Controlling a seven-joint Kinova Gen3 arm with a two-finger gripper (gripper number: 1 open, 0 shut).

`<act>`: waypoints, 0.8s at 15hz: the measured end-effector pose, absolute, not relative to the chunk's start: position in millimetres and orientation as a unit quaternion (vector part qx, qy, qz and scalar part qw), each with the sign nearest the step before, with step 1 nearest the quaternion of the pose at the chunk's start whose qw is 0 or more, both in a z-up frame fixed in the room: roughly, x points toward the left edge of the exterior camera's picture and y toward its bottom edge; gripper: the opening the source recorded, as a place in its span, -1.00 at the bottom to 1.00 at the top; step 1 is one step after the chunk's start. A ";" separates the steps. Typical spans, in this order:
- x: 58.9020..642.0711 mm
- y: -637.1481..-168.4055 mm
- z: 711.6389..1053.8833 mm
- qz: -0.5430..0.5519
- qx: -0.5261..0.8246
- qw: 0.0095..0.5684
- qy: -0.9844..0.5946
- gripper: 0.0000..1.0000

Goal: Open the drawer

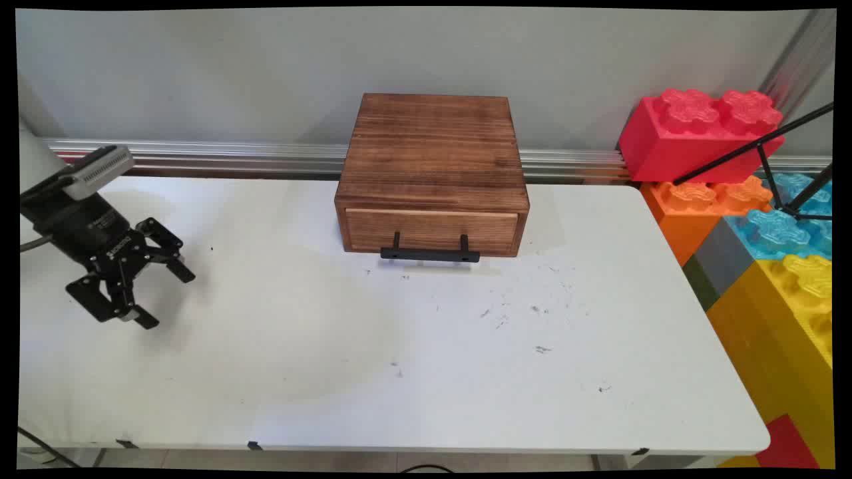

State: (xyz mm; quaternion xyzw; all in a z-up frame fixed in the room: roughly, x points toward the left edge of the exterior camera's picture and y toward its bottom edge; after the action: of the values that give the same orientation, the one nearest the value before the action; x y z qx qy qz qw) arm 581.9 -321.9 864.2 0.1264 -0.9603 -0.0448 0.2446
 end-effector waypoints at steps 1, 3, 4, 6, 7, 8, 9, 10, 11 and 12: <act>581.3 -323.7 864.7 -0.044 0.127 0.250 -0.959 1.00; 576.9 -329.2 867.3 -0.041 0.133 0.271 -0.952 1.00; 574.7 -331.2 868.6 -0.039 0.137 0.280 -0.949 1.00; 568.9 -336.0 871.4 -0.035 0.143 0.300 -0.943 1.00; 566.2 -337.8 872.6 -0.034 0.145 0.307 -0.940 1.00; 562.0 -340.8 874.6 -0.032 0.148 0.320 -0.935 1.00; 559.2 -342.8 875.9 -0.030 0.150 0.328 -0.932 1.00; 556.5 -344.8 877.3 -0.028 0.151 0.337 -0.929 1.00; 554.6 -346.4 878.2 -0.027 0.152 0.343 -0.927 1.00; 552.0 -348.8 879.5 -0.025 0.153 0.352 -0.923 1.00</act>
State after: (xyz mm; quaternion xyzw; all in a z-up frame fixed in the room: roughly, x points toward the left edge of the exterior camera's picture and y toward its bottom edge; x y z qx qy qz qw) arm 552.0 -348.8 879.5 0.1527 -0.9233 -0.0251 0.3516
